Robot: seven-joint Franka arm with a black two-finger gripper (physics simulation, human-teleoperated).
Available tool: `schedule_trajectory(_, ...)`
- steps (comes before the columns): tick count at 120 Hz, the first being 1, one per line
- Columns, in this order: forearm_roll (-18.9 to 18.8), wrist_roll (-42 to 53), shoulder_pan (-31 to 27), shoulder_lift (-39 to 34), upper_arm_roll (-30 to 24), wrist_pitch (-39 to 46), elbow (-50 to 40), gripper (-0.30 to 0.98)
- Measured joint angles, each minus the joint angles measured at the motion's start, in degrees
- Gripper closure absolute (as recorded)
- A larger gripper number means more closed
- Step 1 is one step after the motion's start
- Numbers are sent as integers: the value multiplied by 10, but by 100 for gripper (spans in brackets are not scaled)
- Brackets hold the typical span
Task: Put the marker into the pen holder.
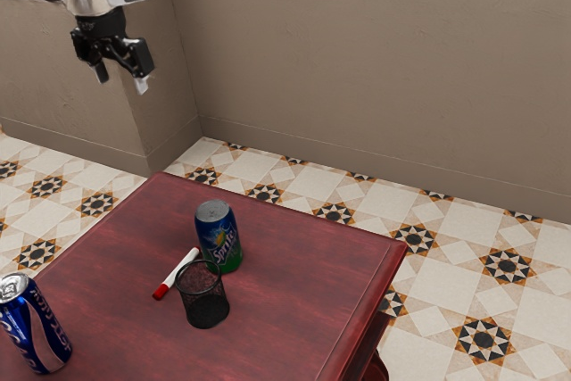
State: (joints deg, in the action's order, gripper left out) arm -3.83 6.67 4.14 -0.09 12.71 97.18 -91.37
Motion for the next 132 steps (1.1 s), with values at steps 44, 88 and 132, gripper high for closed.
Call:
schedule_trajectory(44,-14,-37,43,-23,8,-102,8,0)
schedule_trajectory(88,-26,-50,81,-39,45,-27,-224,24)
schedule_trajectory(132,1,-26,60,55,51,183,-312,29)
